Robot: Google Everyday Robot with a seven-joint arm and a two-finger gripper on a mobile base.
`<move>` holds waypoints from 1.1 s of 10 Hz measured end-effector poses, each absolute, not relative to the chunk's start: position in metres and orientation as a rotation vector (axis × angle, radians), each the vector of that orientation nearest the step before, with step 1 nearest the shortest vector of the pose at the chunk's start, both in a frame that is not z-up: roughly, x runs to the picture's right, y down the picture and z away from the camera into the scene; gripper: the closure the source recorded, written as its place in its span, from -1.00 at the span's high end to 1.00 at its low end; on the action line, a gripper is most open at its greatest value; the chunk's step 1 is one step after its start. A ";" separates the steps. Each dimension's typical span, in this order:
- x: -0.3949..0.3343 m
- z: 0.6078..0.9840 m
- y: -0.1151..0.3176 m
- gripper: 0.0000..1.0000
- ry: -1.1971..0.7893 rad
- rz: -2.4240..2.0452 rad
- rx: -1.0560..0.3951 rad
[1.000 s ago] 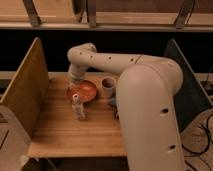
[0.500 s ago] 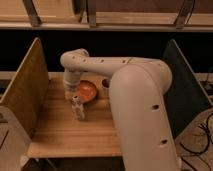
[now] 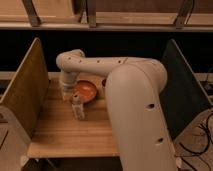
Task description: Knock the bottle over
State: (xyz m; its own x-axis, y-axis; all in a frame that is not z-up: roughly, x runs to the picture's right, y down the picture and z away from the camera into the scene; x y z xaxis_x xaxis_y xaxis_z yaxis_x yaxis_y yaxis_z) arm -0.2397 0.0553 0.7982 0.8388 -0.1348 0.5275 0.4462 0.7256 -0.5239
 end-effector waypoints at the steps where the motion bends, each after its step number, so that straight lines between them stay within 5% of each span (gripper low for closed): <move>1: -0.251 0.798 0.062 -1.00 -0.502 -0.361 -0.699; 5: -0.285 0.800 0.090 -1.00 -0.547 -0.455 -0.763; 11: -0.200 0.785 0.091 -1.00 -0.335 -0.345 -0.860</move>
State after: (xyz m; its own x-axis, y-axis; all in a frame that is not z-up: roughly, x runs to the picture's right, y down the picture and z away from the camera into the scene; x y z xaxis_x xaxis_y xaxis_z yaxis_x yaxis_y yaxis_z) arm -0.1999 0.0905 0.7847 0.8936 -0.1590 0.4199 0.4244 0.6040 -0.6746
